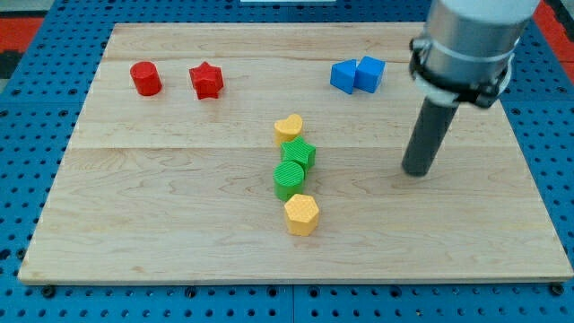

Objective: Move your arm to the right of the blue blocks

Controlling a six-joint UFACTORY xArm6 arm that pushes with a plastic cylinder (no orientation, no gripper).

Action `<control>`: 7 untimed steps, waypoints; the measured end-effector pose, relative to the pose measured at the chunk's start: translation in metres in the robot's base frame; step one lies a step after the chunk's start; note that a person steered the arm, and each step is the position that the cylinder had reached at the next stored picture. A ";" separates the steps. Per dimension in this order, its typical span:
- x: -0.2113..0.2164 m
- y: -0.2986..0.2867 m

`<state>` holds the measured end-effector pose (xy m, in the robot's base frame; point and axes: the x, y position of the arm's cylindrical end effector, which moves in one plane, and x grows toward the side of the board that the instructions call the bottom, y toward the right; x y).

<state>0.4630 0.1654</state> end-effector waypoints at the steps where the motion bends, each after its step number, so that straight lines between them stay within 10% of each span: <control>1: -0.037 0.031; 7: -0.073 0.041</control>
<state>0.3899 0.2068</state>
